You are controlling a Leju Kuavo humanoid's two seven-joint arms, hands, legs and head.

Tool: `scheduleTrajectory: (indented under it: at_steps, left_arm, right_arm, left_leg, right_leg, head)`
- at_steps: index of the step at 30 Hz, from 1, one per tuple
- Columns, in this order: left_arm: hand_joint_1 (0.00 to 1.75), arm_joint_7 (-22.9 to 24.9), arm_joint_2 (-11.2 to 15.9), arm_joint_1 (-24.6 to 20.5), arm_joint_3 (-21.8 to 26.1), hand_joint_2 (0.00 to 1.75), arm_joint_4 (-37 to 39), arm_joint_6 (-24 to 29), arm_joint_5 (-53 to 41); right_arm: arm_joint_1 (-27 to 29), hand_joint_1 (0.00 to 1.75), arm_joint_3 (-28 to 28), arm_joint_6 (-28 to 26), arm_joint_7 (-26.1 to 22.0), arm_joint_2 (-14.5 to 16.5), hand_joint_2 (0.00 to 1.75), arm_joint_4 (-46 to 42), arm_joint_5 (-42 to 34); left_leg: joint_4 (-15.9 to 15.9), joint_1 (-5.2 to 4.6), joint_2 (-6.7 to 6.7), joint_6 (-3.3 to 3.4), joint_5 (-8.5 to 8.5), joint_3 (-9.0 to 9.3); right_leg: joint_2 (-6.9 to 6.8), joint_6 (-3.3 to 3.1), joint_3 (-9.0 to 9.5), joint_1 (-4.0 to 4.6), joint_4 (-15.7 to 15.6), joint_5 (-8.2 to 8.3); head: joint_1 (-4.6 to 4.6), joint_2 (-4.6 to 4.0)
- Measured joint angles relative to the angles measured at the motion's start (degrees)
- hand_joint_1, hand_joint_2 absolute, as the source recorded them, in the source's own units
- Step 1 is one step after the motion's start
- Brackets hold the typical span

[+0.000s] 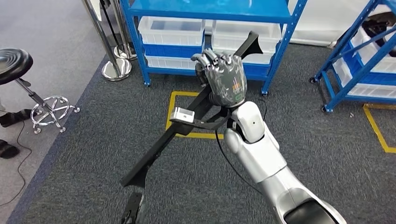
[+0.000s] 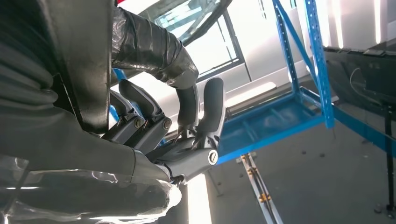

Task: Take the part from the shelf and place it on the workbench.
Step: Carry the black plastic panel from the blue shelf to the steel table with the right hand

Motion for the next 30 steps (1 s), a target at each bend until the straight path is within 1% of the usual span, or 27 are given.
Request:
scheduleTrajectory:
  at_steps: [1, 2, 3, 4, 5, 6, 7, 8, 9, 11, 12, 13, 14, 15, 16, 17, 18, 20, 21, 22, 23, 24, 25, 26, 27, 28, 30]
  left_arm:
    - [0.0, 0.01, 0.0, 0.01, 0.0, 0.0, 0.0, 0.02, -0.01]
    - [0.0, 0.01, 0.0, 0.02, 0.0, 0.0, 0.0, 0.04, -0.01]
    - [0.0, 0.02, 0.0, 0.03, 0.0, 0.0, 0.0, 0.05, -0.01]
    - [0.0, 0.02, 0.0, 0.04, 0.0, 0.0, 0.0, 0.07, -0.01]
    - [0.0, 0.02, 0.0, 0.04, 0.0, 0.0, 0.0, 0.07, 0.0]
    - [0.0, 0.02, 0.0, 0.05, 0.0, 0.0, 0.0, 0.07, 0.01]
    - [0.0, 0.01, 0.0, 0.06, 0.0, 0.0, 0.0, 0.07, 0.01]
    - [0.0, 0.01, 0.0, 0.06, 0.0, 0.0, 0.0, 0.06, 0.02]
    - [0.0, -0.01, 0.0, 0.04, 0.0, 0.0, 0.0, 0.06, 0.02]
    - [0.0, -0.06, 0.0, -0.06, 0.0, 0.0, 0.0, 0.05, 0.04]
    - [0.0, -0.1, -0.01, -0.11, 0.0, 0.0, 0.0, 0.06, 0.09]
    - [0.0, -0.15, -0.01, -0.15, 0.0, 0.0, 0.0, 0.06, 0.14]
    - [0.0, -0.19, -0.02, -0.15, 0.0, 0.0, 0.0, 0.08, 0.19]
    - [0.0, -0.23, -0.05, -0.13, 0.0, 0.0, 0.01, 0.09, 0.22]
    - [0.0, -0.26, -0.08, -0.14, 0.0, 0.0, 0.02, 0.11, 0.24]
    - [0.0, -0.29, -0.11, -0.15, 0.0, 0.0, 0.03, 0.13, 0.27]
    - [0.0, -0.33, -0.14, -0.15, 0.0, 0.0, 0.04, 0.13, 0.32]
    - [0.0, -0.46, -0.15, -0.13, 0.0, 0.0, 0.04, 0.13, 0.47]
    - [0.0, -0.54, -0.15, -0.09, 0.0, 0.0, 0.04, 0.13, 0.59]
    - [0.0, -0.61, -0.15, -0.03, 0.0, 0.0, 0.04, 0.13, 0.7]
    - [0.0, -0.69, -0.15, 0.03, 0.01, 0.0, 0.04, 0.13, 0.82]
    - [0.0, -0.78, -0.15, 0.08, 0.01, 0.0, 0.04, 0.13, 0.92]
    - [0.0, -0.86, -0.16, 0.11, 0.02, 0.0, 0.04, 0.13, 0.97]
    - [0.0, -0.93, -0.21, 0.12, 0.02, 0.0, 0.04, 0.13, 1.02]
    - [0.0, -0.98, -0.25, 0.1, 0.02, 0.0, 0.04, 0.13, 1.05]
    - [0.0, -1.02, -0.3, 0.08, 0.02, 0.0, 0.04, 0.13, 1.08]
    - [0.0, -1.07, -0.34, 0.11, 0.03, 0.0, 0.04, 0.13, 1.16]
  right_arm:
    - [-0.08, 1.75, -0.01, 0.01, 0.01, 0.01, 1.75, 0.07, -0.04]
    - [-0.17, 1.75, -0.01, 0.01, 0.01, 0.03, 1.75, 0.15, -0.06]
    - [-0.25, 1.75, -0.01, 0.01, 0.01, 0.06, 1.75, 0.23, -0.07]
    - [-0.3, 1.75, -0.01, 0.02, 0.01, 0.09, 1.75, 0.32, -0.07]
    - [-0.32, 1.75, 0.0, 0.03, 0.01, 0.11, 1.75, 0.4, -0.09]
    - [-0.31, 1.75, 0.01, 0.05, 0.03, 0.13, 1.75, 0.54, -0.12]
    - [-0.31, 1.75, 0.01, 0.08, 0.06, 0.13, 1.75, 0.71, -0.19]
    - [-0.32, 1.75, 0.02, 0.1, 0.11, 0.14, 1.75, 0.9, -0.28]
    - [-0.34, 1.75, 0.02, 0.13, 0.2, 0.14, 1.75, 1.06, -0.43]
    - [-0.47, 1.75, 0.02, 0.22, 0.41, 0.16, 1.75, 1.25, -0.81]
    - [-0.6, 1.75, 0.02, 0.4, 0.5, 0.17, 1.75, 1.32, -0.98]
    - [-0.8, 1.75, 0.02, 0.62, 0.55, 0.2, 1.75, 1.39, -1.1]
    - [-1.04, 1.75, 0.04, 0.89, 0.56, 0.21, 1.75, 1.51, -1.19]
    - [-1.26, 1.75, 0.07, 1.16, 0.56, 0.22, 1.75, 1.69, -1.26]
    - [-1.5, 1.75, 0.1, 1.4, 0.56, 0.21, 1.75, 1.85, -1.36]
    - [-1.71, 1.75, 0.19, 1.66, 0.56, 0.18, 1.75, 2.02, -1.49]
    - [-1.89, 1.75, 0.33, 1.9, 0.57, 0.15, 1.75, 2.17, -1.64]
    - [-2.12, 1.75, 0.81, 2.34, 0.65, 0.05, 1.75, 2.41, -1.91]
    - [-2.16, 1.75, 1.13, 2.65, 0.68, -0.05, 1.75, 2.51, -1.97]
    - [-2.16, 1.75, 1.49, 3.05, 0.69, -0.17, 1.75, 2.6, -1.99]
    - [-2.19, 1.75, 1.98, 3.61, 0.64, -0.37, 1.75, 2.66, -1.96]
    - [-2.25, 1.75, 2.49, 4.14, 0.6, -0.55, 1.75, 2.68, -1.93]
    - [-2.37, 1.75, 2.98, 4.54, 0.55, -0.69, 1.75, 2.68, -1.91]
    - [-2.57, 1.75, 3.46, 4.84, 0.52, -0.8, 1.75, 2.67, -1.89]
    - [-2.79, 1.75, 3.79, 4.98, 0.51, -0.84, 1.75, 2.64, -1.89]
    - [-3.0, 1.75, 4.02, 5.14, 0.51, -0.89, 1.75, 2.63, -1.92]
    - [-3.29, 1.75, 4.56, 5.67, 0.49, -1.13, 1.75, 2.6, -2.26]
  left_leg:
    - [0.45, 0.05, -0.04, -0.29, -0.53, -0.37]
    - [1.87, 0.1, -0.1, -0.53, -2.01, -1.03]
    - [4.49, 0.17, -0.15, -0.72, -4.32, -2.04]
    - [8.04, 0.19, -0.18, -0.86, -7.0, -3.25]
    - [11.83, 0.21, -0.19, -1.01, -9.29, -4.33]
    - [14.75, 0.22, -0.18, -1.12, -10.64, -4.91]
    - [15.93, 0.22, -0.18, -1.16, -10.86, -4.59]
    - [15.04, 0.22, -0.18, -1.13, -10.15, -3.25]
    - [12.21, 0.22, -0.18, -1.01, -8.89, -0.93]
    - [4.41, 0.11, -0.23, -0.56, -7.39, 4.46]
    - [1.75, -0.02, -0.28, -0.28, -7.12, 6.11]
    - [0.3, -0.17, -0.34, -0.03, -7.18, 6.86]
    - [0.05, -0.32, -0.37, 0.26, -6.93, 6.87]
    - [-0.15, -0.22, -0.36, 0.63, -6.48, 6.65]
    - [-0.4, -0.1, -0.29, 1.02, -6.01, 6.46]
    - [-0.61, 0.03, -0.2, 1.53, -5.42, 6.14]
    - [-0.82, 0.16, -0.1, 2.0, -4.82, 5.68]
    - [-0.79, 0.07, -0.02, 2.54, -3.83, 4.39]
    - [-0.73, 0.02, -0.01, 2.61, -3.38, 3.71]
    - [-0.64, 0.0, -0.01, 2.61, -2.96, 3.04]
    - [-0.51, -0.02, -0.02, 2.56, -2.59, 2.41]
    - [-0.38, -0.04, -0.04, 2.49, -2.28, 1.87]
    - [-0.23, -0.05, -0.05, 2.37, -2.01, 1.42]
    - [-0.11, -0.13, -0.06, 2.15, -1.75, 1.0]
    - [-0.07, -0.16, -0.05, 1.86, -1.46, 0.74]
    - [-0.06, -0.17, -0.03, 1.56, -1.19, 0.58]
    - [-0.31, -0.13, -0.02, 0.82, -0.48, 0.45]
  right_leg:
    - [-0.08, -0.47, -0.28, -0.09, -0.15, 0.51]
    - [-0.17, -0.94, -0.68, -0.23, -0.33, 1.07]
    - [-0.26, -1.31, -1.2, -0.32, -0.45, 1.66]
    - [-0.29, -1.57, -1.84, -0.28, -0.42, 2.17]
    - [-0.29, -1.68, -2.54, -0.24, -0.36, 2.66]
    - [-0.29, -1.68, -3.25, -0.19, -0.28, 3.13]
    - [-0.28, -1.63, -3.94, -0.16, -0.17, 3.58]
    - [-0.27, -1.53, -4.6, -0.15, -0.05, 4.0]
    - [-0.25, -1.39, -5.18, -0.15, 0.09, 4.38]
    - [-0.24, -0.94, -6.05, -0.09, 0.35, 5.05]
    - [-0.25, -0.62, -6.27, -0.05, 0.42, 5.38]
    - [-0.28, -0.27, -6.42, -0.03, 0.43, 5.74]
    - [-0.3, 0.09, -6.49, -0.01, 0.32, 6.16]
    - [-0.29, 0.42, -6.56, 0.01, 0.22, 6.46]
    - [-0.22, 0.74, -6.78, -0.02, 0.34, 6.3]
    - [-0.14, 1.02, -7.21, -0.05, 1.17, 5.28]
    - [-0.07, 1.27, -8.0, -0.08, 3.14, 3.34]
    - [-0.02, 1.65, -10.26, -0.26, 10.05, -1.72]
    - [-0.02, 1.77, -11.15, -0.32, 13.43, -3.46]
    - [-0.02, 1.84, -11.3, -0.36, 15.37, -4.13]
    - [-0.02, 1.81, -10.34, -0.38, 15.16, -3.72]
    - [-0.02, 1.67, -8.29, -0.37, 12.81, -2.58]
    - [-0.02, 1.38, -5.46, -0.33, 8.94, -1.31]
    - [-0.02, 1.05, -2.75, -0.16, 4.89, -0.52]
    - [-0.03, 0.75, -0.88, 0.04, 1.88, 0.01]
    - [-0.03, 0.5, 0.1, 0.25, 0.1, 0.17]
    - [-0.04, 0.06, 0.05, 0.47, -0.62, 0.67]
  head:
    - [-0.01, 0.0]
    - [0.0, 0.0]
    - [-0.01, 0.0]
    - [-0.01, 0.0]
    - [-0.02, 0.0]
    - [-0.02, 0.0]
    - [-0.02, 0.0]
    - [-0.02, 0.0]
    - [-0.02, 0.0]
    - [-0.02, 0.0]
    - [-0.02, 0.0]
    - [-0.02, 0.0]
    - [-0.02, 0.0]
    - [-0.01, 0.0]
    - [-0.01, 0.0]
    - [0.01, 0.0]
    - [0.02, 0.0]
    - [0.02, 0.0]
    - [0.01, 0.0]
    - [0.01, 0.0]
    - [0.02, 0.0]
    - [0.01, 0.0]
    - [0.01, 0.0]
    - [-0.01, 0.0]
    - [-0.02, 0.0]
    - [0.01, 0.0]
    - [0.03, 0.0]
